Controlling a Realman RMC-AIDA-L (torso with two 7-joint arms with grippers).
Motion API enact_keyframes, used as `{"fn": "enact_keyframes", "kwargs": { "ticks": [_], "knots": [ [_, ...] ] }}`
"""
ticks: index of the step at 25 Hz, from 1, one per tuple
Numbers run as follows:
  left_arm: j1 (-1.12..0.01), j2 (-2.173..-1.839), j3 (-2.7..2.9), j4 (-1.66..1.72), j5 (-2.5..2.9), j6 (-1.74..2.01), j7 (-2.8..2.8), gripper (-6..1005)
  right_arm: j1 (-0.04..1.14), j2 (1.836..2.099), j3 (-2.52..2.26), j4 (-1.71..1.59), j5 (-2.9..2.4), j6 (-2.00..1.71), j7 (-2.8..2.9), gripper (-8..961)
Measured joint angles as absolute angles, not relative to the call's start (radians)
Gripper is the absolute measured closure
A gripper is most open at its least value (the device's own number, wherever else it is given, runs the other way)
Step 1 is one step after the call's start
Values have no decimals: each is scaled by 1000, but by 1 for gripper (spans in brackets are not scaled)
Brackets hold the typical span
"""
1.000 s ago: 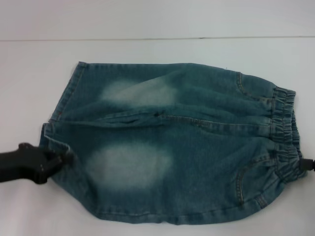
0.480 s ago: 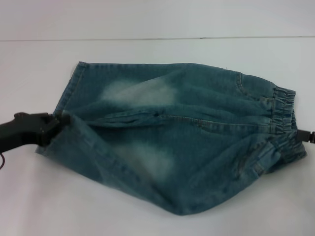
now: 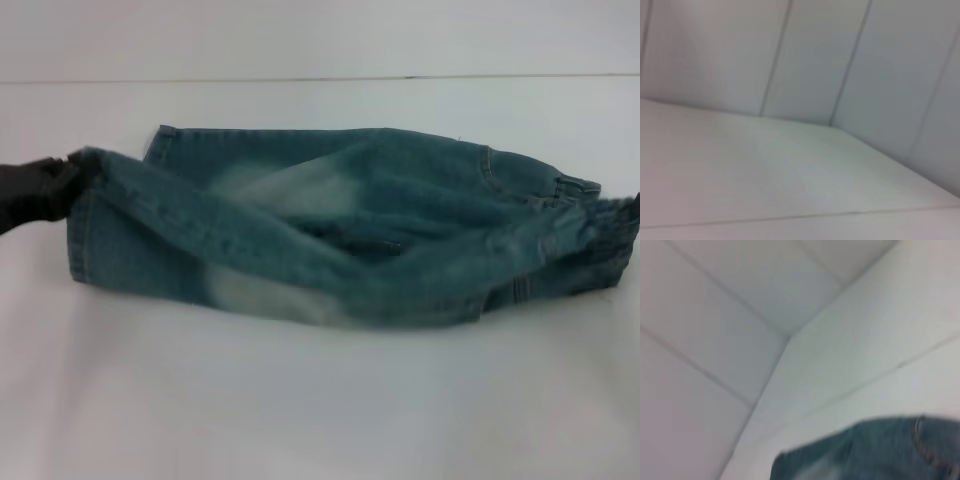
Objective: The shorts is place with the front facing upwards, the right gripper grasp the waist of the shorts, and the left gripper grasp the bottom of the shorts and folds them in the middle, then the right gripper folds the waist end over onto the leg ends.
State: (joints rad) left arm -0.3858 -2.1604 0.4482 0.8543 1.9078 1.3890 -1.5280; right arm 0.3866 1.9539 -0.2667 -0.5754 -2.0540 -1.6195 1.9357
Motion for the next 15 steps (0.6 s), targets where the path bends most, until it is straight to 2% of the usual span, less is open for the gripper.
{"fn": "enact_keyframes", "kwargs": {
  "ticks": [11,15],
  "knots": [
    [-436,-2164,459,793,1865,1229,-1542,950,394,1970,-258,-482,-1849,-1481,1909,939],
    [-474,-2164,462,762,1865,1180,-1534,950,401,1986,-258,-464,-1793,-1395,1886,939]
  ]
}}
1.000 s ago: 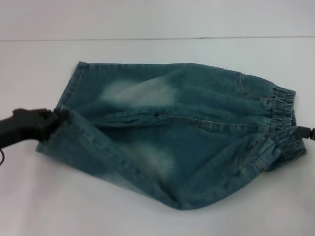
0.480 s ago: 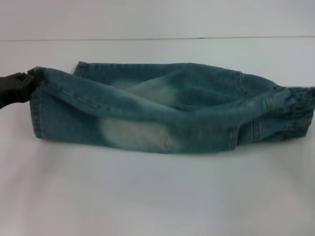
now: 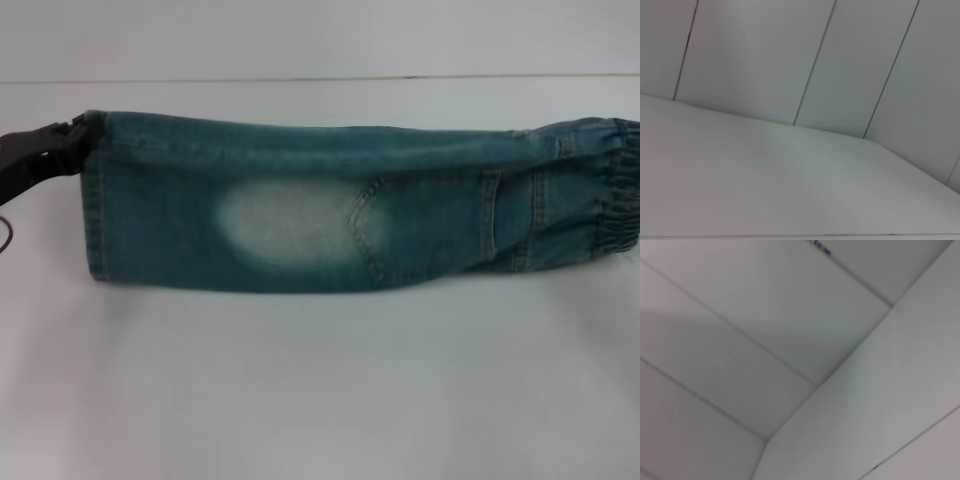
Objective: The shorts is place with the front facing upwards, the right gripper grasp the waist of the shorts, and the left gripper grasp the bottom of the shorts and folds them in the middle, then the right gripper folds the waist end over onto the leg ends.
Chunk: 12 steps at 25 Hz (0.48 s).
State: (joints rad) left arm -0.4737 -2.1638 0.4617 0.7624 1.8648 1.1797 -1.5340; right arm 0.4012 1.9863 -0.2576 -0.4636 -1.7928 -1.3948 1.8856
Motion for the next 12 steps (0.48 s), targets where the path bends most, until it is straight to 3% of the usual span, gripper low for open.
{"fn": "enact_keyframes", "kwargs": {
  "ticks": [5,12],
  "knots": [
    [-527,-2161,471,725,1865,1113,-1512,949,428,2003,-267,-461,-1771,-1295,1848,938],
    [-598,-2162,511,652,1860,999,-1409,924,501,2007,-277,-423,-1778,-1136,1779,897]
  ]
}}
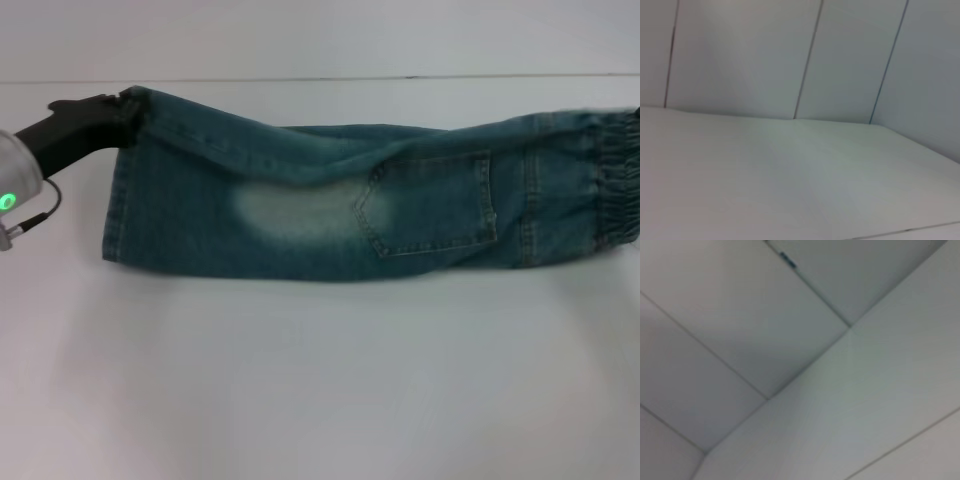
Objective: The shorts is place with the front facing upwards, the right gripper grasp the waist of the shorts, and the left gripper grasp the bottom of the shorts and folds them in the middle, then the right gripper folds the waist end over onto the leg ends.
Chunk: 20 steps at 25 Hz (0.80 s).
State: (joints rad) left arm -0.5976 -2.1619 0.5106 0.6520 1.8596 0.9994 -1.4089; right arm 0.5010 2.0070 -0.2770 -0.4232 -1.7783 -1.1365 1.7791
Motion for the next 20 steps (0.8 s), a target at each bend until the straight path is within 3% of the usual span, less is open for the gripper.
{"fn": "enact_keyframes", "kwargs": {
  "ticks": [5,12,15,17,20],
  "knots": [
    [-622,-2166,513,611,1826,943,-1372,883,532,2004,-312,-415,-1780,-1010,1768,852],
    [-624,-2170,516,615,1814,943,-1381,629,505,1996,-315,-448,-1772,-1067,1743,706],
    [-609,-2171,517,626,1810,1010,-1380,490,460,2012,-319,-499,-1770,-1167,1706,644],
    [-596,-2171,517,628,1805,1066,-1376,403,425,2028,-319,-521,-1770,-1215,1659,401],
    [-577,-2171,529,632,1803,1128,-1375,278,364,2050,-317,-540,-1771,-1274,1608,333]
  ]
}}
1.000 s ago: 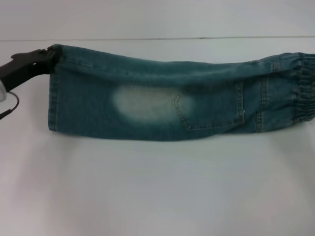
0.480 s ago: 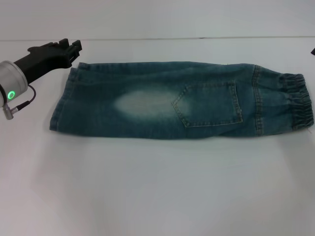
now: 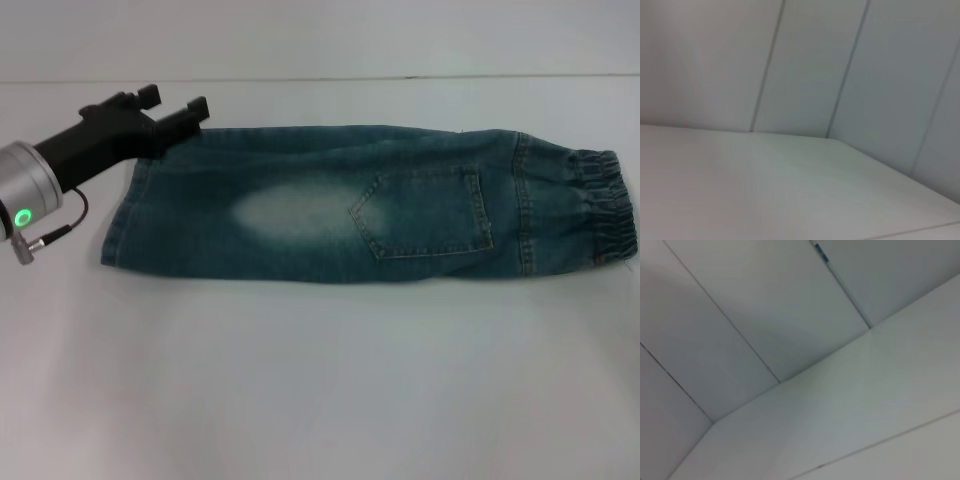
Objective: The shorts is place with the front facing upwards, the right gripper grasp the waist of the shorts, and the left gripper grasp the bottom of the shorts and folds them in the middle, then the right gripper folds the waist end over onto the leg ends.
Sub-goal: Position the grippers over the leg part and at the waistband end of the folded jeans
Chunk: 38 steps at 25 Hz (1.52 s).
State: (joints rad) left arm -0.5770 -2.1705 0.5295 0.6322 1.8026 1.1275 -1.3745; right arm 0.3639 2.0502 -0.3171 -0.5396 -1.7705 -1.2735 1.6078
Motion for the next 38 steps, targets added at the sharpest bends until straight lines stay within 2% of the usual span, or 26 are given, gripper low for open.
{"fn": "enact_keyframes", "kwargs": {
  "ticks": [1,3,8,22,29,38],
  "knots": [
    [-570,-2171,542,634,1803,1143,-1374,237,351,2052,-318,-541,-1771,-1281,1601,310],
    [-555,-2171,569,638,1801,1172,-1372,230,328,2054,-321,-542,-1775,-1285,1589,265],
    [-538,-2173,591,634,1780,1215,-1358,214,313,2056,-323,-533,-1782,-1246,1584,235],
    [-528,-2174,636,630,1773,1218,-1358,200,390,2071,-355,-528,-1907,-1130,1611,228],
    [-528,-2174,646,630,1770,1224,-1358,201,422,2058,-478,-513,-1910,-1076,1695,244],
    [-528,-2173,646,631,1764,1230,-1356,200,442,2057,-506,-525,-1960,-1061,1776,272]
  ]
}}
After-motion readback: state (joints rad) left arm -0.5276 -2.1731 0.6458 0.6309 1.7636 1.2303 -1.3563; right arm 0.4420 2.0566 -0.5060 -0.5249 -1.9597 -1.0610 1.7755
